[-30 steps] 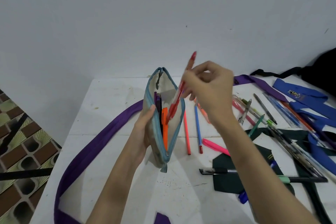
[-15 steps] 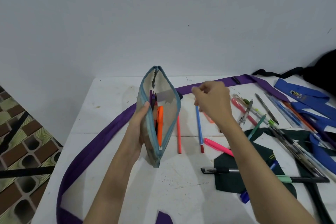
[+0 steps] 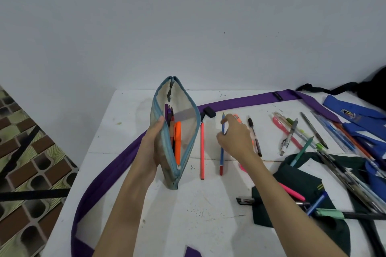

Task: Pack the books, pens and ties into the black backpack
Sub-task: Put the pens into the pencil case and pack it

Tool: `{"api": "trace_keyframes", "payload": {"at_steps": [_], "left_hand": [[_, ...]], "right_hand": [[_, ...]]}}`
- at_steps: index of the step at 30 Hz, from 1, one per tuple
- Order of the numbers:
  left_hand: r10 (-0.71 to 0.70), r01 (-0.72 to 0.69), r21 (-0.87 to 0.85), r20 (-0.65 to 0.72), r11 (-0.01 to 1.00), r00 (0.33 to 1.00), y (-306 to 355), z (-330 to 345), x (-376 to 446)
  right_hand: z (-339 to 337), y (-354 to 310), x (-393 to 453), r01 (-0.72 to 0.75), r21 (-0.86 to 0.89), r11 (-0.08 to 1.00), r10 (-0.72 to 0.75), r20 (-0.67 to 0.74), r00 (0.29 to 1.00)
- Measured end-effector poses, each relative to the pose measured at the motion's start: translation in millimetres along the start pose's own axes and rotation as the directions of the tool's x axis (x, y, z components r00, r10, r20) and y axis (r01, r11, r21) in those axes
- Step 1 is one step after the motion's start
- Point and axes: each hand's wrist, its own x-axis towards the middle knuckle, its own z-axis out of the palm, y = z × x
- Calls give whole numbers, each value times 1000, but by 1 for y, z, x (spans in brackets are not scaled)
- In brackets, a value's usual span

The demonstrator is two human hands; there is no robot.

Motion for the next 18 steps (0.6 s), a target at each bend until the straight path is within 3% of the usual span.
{"api": "trace_keyframes", "payload": {"at_steps": [4,8,13,15,18], "left_hand": [[23,-23,2,-41,1000,999,2,-7,2],[24,-24,-2,-69,1000,997,3,-12,2],[4,-3,8,-66,1000,998,4,-10,2],[-16,17,7,-62,1000,998,3,-9,2],[-24,24,-8,-45,1000,999,3,-8,1]], "right_hand": [[6,-25,-4,108,-31,994,-106,50,993],[23,-29,-6,76,-193,978,-32,225,974],[32,-26,-8,16,-272,962,38,191,981],[28,-24,-5,-29,-214,976,67,169,983],[9,-20,1,-79,37,996,78,29,997]]}}
